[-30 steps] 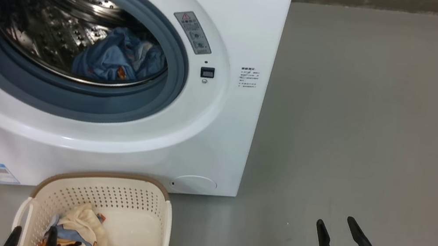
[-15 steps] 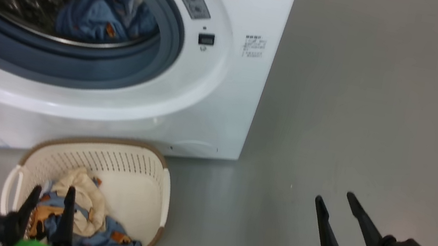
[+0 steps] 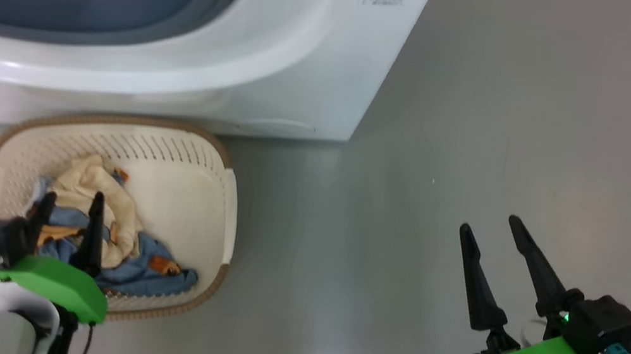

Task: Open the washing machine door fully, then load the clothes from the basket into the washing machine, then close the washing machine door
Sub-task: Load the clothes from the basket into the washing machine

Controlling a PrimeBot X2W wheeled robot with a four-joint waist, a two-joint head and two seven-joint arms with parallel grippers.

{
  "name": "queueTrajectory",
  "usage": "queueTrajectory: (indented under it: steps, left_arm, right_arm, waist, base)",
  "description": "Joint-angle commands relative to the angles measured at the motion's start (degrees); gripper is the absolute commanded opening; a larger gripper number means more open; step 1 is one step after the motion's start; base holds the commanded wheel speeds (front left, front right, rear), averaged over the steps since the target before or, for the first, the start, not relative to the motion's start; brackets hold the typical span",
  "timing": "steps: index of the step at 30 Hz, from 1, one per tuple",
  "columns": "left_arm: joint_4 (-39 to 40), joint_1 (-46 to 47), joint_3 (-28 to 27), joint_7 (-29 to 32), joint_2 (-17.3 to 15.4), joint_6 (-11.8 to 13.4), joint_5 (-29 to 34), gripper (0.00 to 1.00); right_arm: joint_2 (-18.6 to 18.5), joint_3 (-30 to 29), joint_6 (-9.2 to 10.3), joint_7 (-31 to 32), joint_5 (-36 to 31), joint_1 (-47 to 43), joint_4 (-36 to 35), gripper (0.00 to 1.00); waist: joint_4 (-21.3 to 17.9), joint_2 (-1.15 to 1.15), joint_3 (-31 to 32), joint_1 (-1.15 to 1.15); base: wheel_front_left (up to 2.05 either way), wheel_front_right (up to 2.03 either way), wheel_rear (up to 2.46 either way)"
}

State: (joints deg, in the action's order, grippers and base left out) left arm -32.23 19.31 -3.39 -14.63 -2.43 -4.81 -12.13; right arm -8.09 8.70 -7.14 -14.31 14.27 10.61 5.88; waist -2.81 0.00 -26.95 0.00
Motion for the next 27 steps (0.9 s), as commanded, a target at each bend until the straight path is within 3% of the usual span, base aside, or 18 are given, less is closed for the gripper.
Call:
queueTrajectory:
  steps: [1, 20, 27]
  left_arm:
    - [-0.78, 1.33, -2.41, -0.37, -1.87, 0.07, 0.68, 1.00]
    - [-17.67, 14.65, -2.40, -0.36, -9.64, 0.58, 4.04, 1.00]
    - [-22.49, 20.08, -1.91, 1.52, -12.68, 1.84, 4.67, 1.00]
  right_arm:
    - [0.10, 1.57, -0.35, -0.69, -0.50, 0.76, -1.72, 1.00]
    - [3.13, 2.73, -0.35, -0.69, 0.00, 4.39, -2.58, 1.00]
    - [4.09, 3.06, -0.35, -0.69, 0.37, 6.01, -2.89, 1.00]
  waist:
    - [-1.26, 0.00, -5.36, 0.00]
    - [-4.48, 0.00, -16.43, 0.00]
    - [-5.29, 0.00, -20.72, 0.00]
  base:
    - [0.00, 0.00, 0.00]
    - [0.00, 0.00, 0.00]
    - [0.00, 0.00, 0.00]
